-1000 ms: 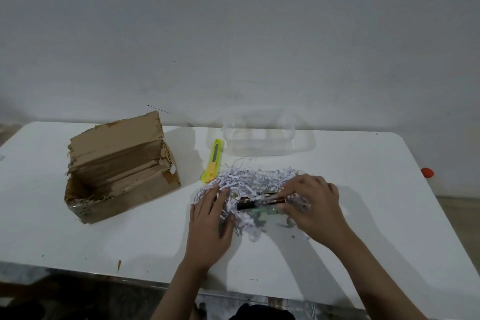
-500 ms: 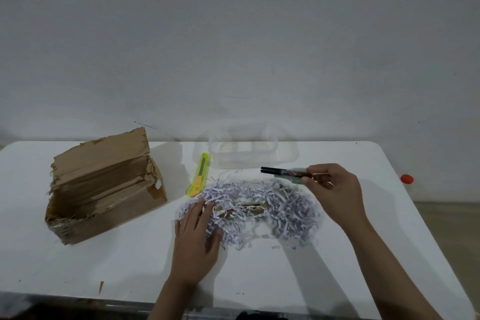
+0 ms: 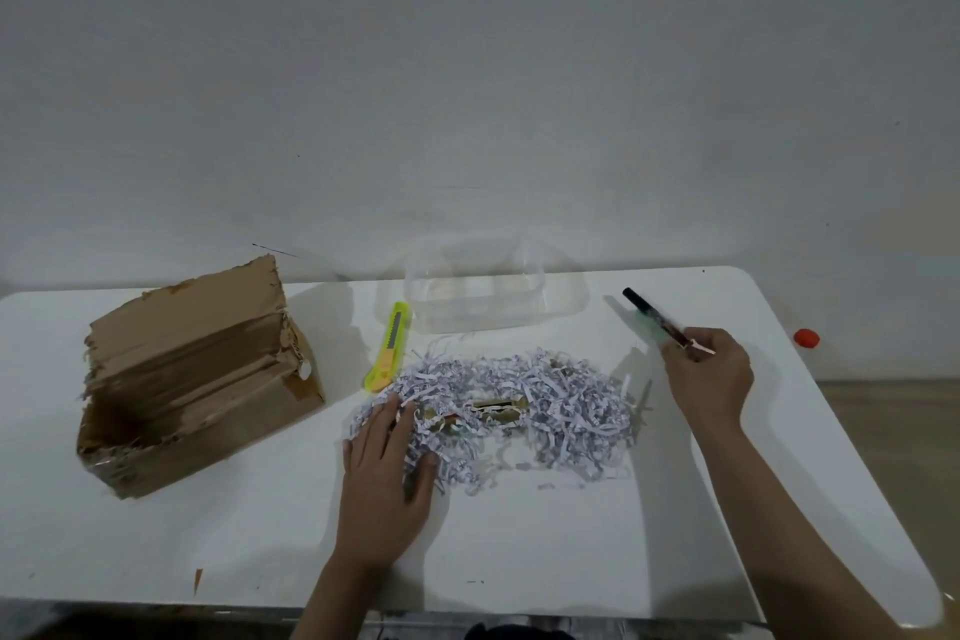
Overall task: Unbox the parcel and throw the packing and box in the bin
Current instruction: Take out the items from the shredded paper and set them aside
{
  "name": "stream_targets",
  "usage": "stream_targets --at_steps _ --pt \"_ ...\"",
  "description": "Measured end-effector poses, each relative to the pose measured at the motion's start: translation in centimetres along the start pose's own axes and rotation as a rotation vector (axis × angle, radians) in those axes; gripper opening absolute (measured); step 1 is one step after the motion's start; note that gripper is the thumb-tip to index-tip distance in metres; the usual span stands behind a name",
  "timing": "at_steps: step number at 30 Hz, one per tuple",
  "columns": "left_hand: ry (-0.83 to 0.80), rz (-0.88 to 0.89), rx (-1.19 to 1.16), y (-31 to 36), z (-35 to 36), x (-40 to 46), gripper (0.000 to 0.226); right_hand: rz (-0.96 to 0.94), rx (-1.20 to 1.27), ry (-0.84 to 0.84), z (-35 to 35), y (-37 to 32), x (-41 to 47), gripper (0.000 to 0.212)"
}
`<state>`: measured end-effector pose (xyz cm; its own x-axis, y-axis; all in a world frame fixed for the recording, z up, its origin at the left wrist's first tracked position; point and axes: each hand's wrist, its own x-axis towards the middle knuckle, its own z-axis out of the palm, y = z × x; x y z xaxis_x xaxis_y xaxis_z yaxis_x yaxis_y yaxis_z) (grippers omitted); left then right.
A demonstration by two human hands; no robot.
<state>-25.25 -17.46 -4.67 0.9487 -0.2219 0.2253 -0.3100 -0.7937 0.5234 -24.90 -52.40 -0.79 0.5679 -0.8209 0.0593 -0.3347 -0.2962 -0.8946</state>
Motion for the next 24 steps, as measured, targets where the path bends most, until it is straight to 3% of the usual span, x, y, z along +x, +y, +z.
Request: stream_targets --at_steps 7,13,19,24 --pt "0.009 0.009 0.001 0.0 0.0 0.0 0.06 -0.475 -0.018 0.051 0.6 -2.7 -4.6 0.022" --pt "0.007 0.007 -0.001 -0.2 0.2 0.0 0.059 -0.789 0.123 -0.466 2.1 -5.5 -9.8 0.006" --pt "0.004 0.003 -0.005 -0.3 0.1 0.0 0.058 -0.767 -0.189 -0.695 4.7 -5.6 -10.3 0.008" --pt "0.013 0.0 -0.008 -0.1 -0.1 0.1 0.057 -0.703 -0.421 -0.775 5.9 -5.0 -9.9 0.025"
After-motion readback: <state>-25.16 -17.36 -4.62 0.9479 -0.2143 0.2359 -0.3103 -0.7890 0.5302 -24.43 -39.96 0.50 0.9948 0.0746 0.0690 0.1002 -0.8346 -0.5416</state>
